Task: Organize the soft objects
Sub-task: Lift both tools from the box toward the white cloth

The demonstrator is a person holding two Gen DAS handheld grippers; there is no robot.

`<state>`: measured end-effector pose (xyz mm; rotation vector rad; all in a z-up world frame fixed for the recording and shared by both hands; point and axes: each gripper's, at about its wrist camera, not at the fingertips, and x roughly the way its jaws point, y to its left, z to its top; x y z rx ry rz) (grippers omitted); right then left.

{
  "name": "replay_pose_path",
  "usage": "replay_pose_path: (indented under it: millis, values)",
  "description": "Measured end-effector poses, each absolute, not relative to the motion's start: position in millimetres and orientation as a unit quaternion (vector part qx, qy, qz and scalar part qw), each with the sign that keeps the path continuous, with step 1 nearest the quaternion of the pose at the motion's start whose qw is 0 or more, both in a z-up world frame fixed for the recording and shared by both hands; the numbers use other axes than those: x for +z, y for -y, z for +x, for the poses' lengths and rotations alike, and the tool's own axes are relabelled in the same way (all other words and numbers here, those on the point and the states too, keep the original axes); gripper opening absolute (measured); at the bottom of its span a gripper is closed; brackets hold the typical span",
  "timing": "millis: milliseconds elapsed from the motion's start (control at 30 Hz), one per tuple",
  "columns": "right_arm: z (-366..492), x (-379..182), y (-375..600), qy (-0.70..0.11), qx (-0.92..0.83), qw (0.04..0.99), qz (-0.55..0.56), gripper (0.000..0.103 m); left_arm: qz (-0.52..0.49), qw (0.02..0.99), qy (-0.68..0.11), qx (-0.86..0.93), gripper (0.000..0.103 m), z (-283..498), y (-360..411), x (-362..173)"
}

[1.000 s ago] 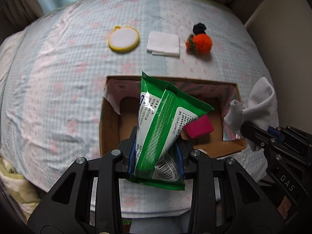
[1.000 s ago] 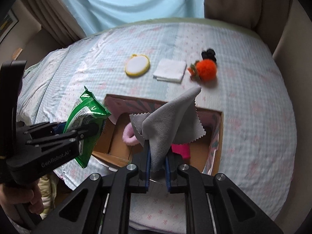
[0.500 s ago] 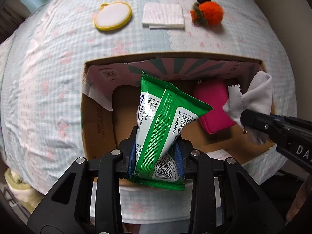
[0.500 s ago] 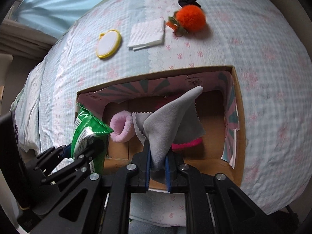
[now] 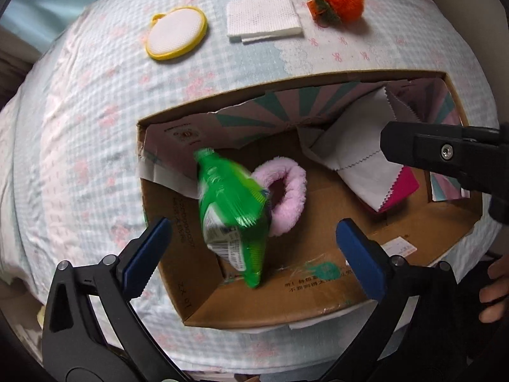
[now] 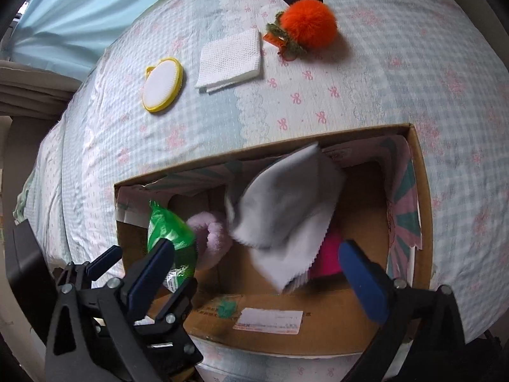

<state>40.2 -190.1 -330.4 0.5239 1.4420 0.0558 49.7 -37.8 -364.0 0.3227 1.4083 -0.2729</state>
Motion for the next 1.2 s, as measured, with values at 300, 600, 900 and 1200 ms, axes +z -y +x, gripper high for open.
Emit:
replay_pose_path:
  millis: [300,600,900,1200]
  values:
    - [35,-331,192,-0.649,0.02,0.725,0.229,0.103,0.12,0.744,-0.645,-0.122,0.103,51,28,-358]
    - [28,-315,194,-0.647,0.009,0.732,0.214,0.103,0.093,0.761,-0.632,-0.112,0.103,48,18,-333]
    - [18,-270,193,-0.623,0.007,0.764,0.167,0.103,0.073,0.791,-0.601,-0.091,0.103,35,11,-283]
    - [-2,-195,196,-0.569,0.004,0.813,0.123,0.103,0.045,0.831,-0.549,-0.078,0.103,16,6,-212]
